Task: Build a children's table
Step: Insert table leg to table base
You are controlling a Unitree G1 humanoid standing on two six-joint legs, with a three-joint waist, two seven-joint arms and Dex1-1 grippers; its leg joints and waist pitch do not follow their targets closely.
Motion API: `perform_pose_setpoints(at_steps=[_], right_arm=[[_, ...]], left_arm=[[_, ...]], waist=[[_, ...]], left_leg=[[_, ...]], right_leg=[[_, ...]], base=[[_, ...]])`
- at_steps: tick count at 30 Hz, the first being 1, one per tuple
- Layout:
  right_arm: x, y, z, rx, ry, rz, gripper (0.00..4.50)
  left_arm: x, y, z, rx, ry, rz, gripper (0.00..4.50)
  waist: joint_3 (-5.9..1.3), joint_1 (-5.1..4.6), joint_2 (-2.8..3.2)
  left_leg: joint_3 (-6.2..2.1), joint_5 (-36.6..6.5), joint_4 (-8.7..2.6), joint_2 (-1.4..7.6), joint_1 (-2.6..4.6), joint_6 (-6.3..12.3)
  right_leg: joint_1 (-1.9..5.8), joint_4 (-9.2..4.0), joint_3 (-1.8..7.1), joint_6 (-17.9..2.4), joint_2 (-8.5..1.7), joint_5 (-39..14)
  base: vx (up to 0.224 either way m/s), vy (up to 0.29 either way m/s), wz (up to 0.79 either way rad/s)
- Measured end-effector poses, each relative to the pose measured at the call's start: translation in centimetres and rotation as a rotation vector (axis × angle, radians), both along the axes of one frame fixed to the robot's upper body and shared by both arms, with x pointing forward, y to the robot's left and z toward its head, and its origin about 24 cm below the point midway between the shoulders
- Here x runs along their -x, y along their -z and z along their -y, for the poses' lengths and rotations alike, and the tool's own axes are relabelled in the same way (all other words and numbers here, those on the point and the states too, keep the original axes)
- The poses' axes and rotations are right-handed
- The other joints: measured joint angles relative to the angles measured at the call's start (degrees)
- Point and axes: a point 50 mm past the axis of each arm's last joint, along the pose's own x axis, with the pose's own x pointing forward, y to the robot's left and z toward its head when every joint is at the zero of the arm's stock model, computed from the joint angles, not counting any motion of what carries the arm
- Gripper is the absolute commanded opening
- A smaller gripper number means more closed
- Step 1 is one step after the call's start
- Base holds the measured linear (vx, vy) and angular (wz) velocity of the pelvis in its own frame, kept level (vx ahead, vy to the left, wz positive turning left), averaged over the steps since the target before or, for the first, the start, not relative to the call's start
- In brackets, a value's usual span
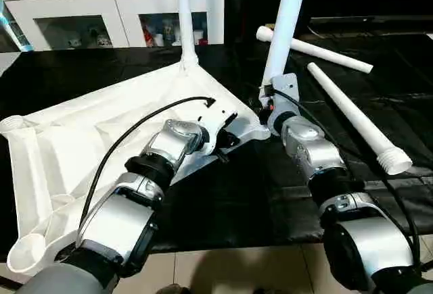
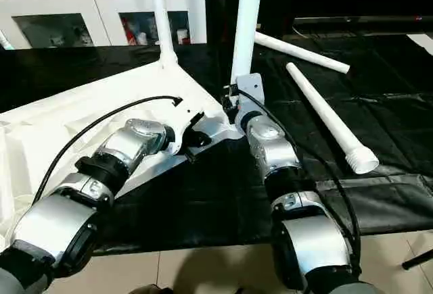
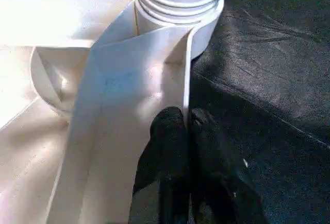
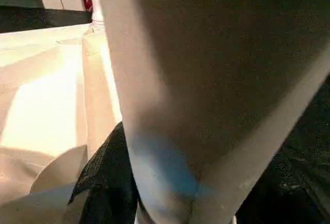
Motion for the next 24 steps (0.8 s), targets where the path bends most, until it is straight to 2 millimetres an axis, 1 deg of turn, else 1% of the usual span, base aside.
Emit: perform_pose_setpoints(at_steps=[16, 18, 20, 21, 22, 24], right_arm=[[-0.1, 0.0, 0.0, -0.003, 0.008, -0.004, 1.91], [-0.1, 0.0, 0.0, -0.004, 0.008, -0.003, 2.61], [0.2, 0.7, -0.3, -0.013, -0.004, -0.035, 2.68], [0.3, 1.1, -0.4, -0.023, -0.007, -0.047, 2.82], [0.3, 1.1, -0.4, -0.026, -0.008, -0.049, 2.82], [0.3, 1.2, -0.4, -0.024, -0.011, -0.053, 3.07]], left_arm=[[0.0, 0.0, 0.0, -0.009, 0.006, 0.020, 0.00], [0.0, 0.0, -0.1, -0.009, 0.007, 0.020, 0.00], [-0.1, 0.0, -0.4, -0.016, 0.000, 0.030, 0.00], [-0.2, -0.1, -0.8, -0.024, -0.005, 0.035, 0.00], [-0.2, -0.1, -0.8, -0.025, -0.005, 0.036, 0.00], [-0.3, -0.1, -0.8, -0.026, -0.005, 0.039, 0.00]], waist=[[0.00, -0.02, 0.00], [0.00, -0.02, 0.00], [0.01, -0.26, -0.01], [0.03, -0.47, 0.04], [0.03, -0.49, 0.04], [0.03, -0.50, 0.04]], left_leg=[[0.00, 0.00, 0.00, 0.00, 0.01, 0.00], [0.00, 0.00, 0.00, 0.00, 0.01, 0.00], [0.00, 0.00, 0.00, 0.00, 0.01, 0.00], [0.00, 0.00, 0.00, 0.00, -0.07, 0.00], [0.00, 0.00, 0.00, 0.00, -0.07, 0.00], [0.01, 0.00, 0.00, 0.00, -0.08, -0.01]], right_leg=[[0.01, 0.00, 0.00, 0.01, 0.00, 0.00], [0.01, 0.00, 0.00, 0.01, 0.00, 0.00], [-0.01, 0.00, 0.00, 0.01, 0.00, 0.00], [-0.07, 0.00, 0.01, 0.01, 0.00, 0.00], [-0.07, 0.00, 0.01, -0.02, 0.00, 0.02], [-0.07, -0.01, 0.01, -0.04, 0.00, 0.02]], base=[[0.000, 0.000, 0.00], [0.000, 0.000, 0.00], [0.000, 0.000, 0.00], [0.000, 0.000, 0.00], [0.000, 0.000, 0.00], [0.000, 0.000, 0.00]])
